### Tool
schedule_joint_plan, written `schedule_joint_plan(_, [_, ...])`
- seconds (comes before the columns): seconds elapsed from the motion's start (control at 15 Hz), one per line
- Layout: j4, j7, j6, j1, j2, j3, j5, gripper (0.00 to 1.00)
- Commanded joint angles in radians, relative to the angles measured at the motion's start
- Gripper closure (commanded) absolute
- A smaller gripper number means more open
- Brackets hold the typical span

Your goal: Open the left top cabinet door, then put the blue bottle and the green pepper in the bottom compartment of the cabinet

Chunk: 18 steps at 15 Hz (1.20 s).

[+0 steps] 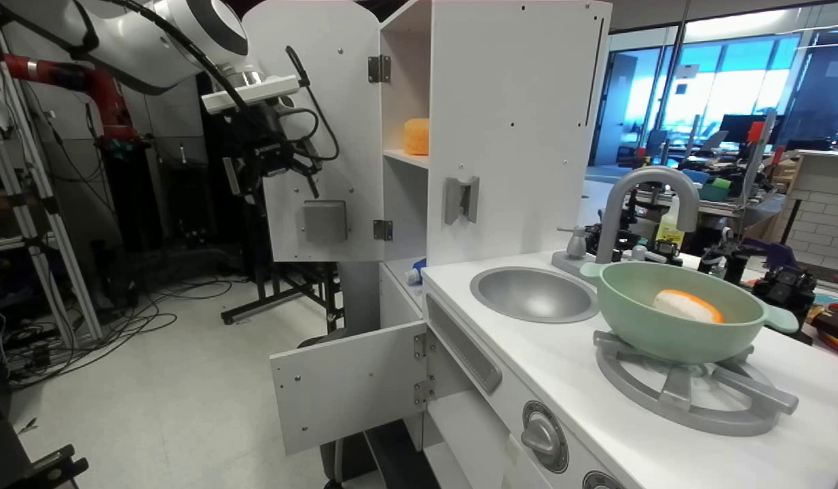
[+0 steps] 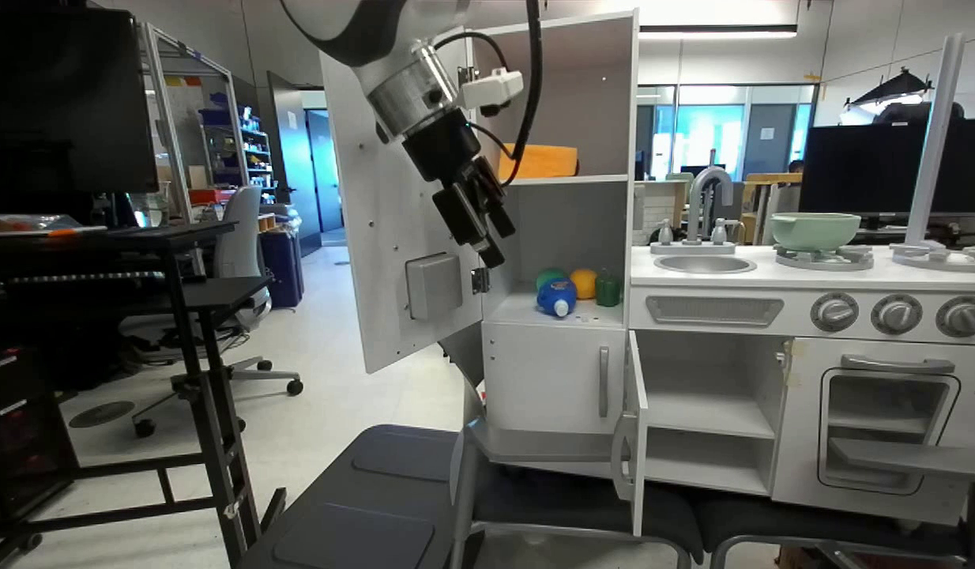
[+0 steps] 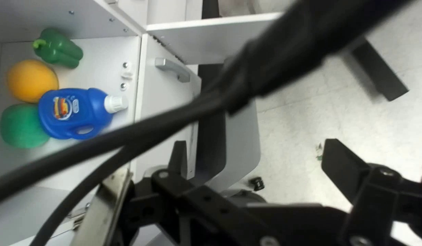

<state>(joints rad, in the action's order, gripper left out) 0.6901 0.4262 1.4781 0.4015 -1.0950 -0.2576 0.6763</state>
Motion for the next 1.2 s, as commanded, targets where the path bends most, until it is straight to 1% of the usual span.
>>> schedule_joint_plan(0.0, [0.222,0.059,-0.105,-0.027,0.156,-0.043,-0.027,0.00])
schedule_joint_plan(0.13, [0.320,0.041,-0.116,-0.035,0.220,-0.059,-0.025,0.00])
schedule_joint_plan(0.27, [0.415,0.015,-0.098,-0.048,0.285,-0.077,-0.029,0.00])
schedule_joint_plan(0.53, [0.605,-0.077,-0.026,-0.092,0.420,-0.117,-0.048,0.00])
schedule_joint_plan(0.8, [0.803,-0.198,0.110,-0.163,0.568,-0.155,-0.102,0.00])
schedule_joint_plan(1.0, [0.958,-0.254,0.228,-0.226,0.689,-0.176,-0.150,0.00])
schedule_joint_plan(1.07, [1.008,-0.248,0.278,-0.180,0.745,-0.098,-0.204,0.00])
schedule_joint_plan(1.13, [1.061,-0.260,0.321,-0.190,0.789,-0.089,-0.229,0.00])
